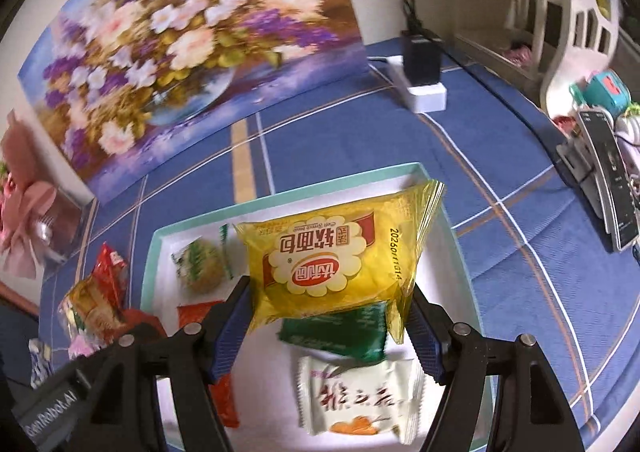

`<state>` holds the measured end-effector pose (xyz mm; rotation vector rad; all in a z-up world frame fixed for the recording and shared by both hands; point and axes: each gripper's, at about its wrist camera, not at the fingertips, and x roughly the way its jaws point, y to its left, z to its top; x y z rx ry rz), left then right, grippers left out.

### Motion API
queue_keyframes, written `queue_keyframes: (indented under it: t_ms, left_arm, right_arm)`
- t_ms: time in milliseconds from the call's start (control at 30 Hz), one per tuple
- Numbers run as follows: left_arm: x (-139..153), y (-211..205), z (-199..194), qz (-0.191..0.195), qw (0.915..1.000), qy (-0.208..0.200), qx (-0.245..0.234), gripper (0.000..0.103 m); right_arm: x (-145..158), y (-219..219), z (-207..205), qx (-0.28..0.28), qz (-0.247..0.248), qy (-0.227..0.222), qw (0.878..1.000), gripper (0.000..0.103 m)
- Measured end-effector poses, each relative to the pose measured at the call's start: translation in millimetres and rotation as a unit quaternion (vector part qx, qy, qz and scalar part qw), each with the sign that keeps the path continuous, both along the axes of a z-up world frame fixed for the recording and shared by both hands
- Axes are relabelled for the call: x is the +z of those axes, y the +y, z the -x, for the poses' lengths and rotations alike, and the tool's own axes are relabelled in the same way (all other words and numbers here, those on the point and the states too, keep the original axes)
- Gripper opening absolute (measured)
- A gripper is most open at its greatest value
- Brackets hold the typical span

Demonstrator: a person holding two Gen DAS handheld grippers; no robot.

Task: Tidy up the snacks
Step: 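Carry both snacks over the white tray and open both tools to drop them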

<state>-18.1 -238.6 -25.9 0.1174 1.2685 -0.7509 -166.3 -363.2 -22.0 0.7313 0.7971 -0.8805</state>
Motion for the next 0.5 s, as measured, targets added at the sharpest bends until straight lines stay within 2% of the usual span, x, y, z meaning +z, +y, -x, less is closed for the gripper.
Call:
queue_keyframes:
  t_ms: [133,300,367,400,433,500]
  left_arm:
    - [-1,-3,0,0.0,0.9999,0.01,-0.008,0.069]
    - [5,3,-2,-0.008,0.9999,-0.012,0.0,0.072]
    - [8,8,-5,-0.01,0.9997,-0.023,0.006,0.077]
    - [10,10,-6,-0.012,0.9994,-0.03,0.009,0.081]
    - [12,14,-8,-0.014,0.999,-0.041,0.015,0.084]
    - [15,21,-11,-0.018,0.9979,-0.057,0.026,0.085]
  right_arm:
    - [-5,-5,0,-0.001,-0.008,0.009,1.0,0.076]
    - [-9,-2,-7,0.017,-0.009,0.024,1.0,0.076]
    - [-11,2,-12,0.029,-0.007,0.032,0.999,0.077]
    - [-12,4,-14,0.034,-0.007,0.034,0.999,0.079]
    - [-13,7,-16,0.038,-0.007,0.038,0.999,0.087]
    - [-14,11,-17,0.044,-0.004,0.042,0.998,0.097]
